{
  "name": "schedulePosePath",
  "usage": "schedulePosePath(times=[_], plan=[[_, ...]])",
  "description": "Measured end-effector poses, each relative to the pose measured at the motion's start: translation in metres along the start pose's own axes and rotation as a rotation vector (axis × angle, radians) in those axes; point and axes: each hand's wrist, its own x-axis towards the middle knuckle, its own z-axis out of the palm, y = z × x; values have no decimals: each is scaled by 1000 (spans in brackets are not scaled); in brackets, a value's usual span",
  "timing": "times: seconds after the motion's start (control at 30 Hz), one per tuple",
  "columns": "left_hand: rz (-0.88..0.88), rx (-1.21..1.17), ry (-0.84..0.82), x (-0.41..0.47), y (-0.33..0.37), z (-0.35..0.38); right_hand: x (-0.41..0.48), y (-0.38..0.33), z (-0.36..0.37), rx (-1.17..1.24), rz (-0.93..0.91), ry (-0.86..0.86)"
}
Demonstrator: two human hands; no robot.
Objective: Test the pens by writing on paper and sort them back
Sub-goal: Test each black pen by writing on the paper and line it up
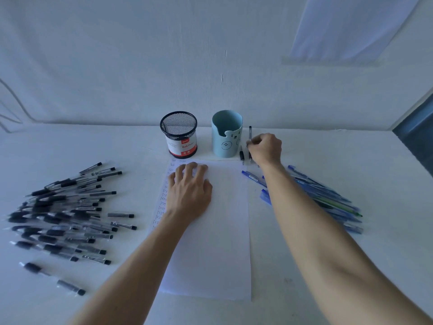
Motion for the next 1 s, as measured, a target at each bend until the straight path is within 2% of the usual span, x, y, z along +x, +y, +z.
schedulePosePath(times=[0.17, 0.27, 0.4, 0.5, 0.7, 1.0], plan=[[-7, -7, -7, 0, 0, -1, -13, 4, -23, -21, -54, -2], [-10, -7, -16, 0, 1, -1, -20, 17, -44, -245, -60, -16], [-14, -8, -16, -1, 2, -3, -42, 35, -60, -483, 39, -272], [-10, -1, -19, -2, 2, -4, -63, 46, -59, -579, -62, -366], [-17, -3, -27, -2, 3, -5, -92, 59, -55, -646, -255, -311], [-16, -11, -30, -4, 5, -6, -122, 86, -71, -537, -464, -239]])
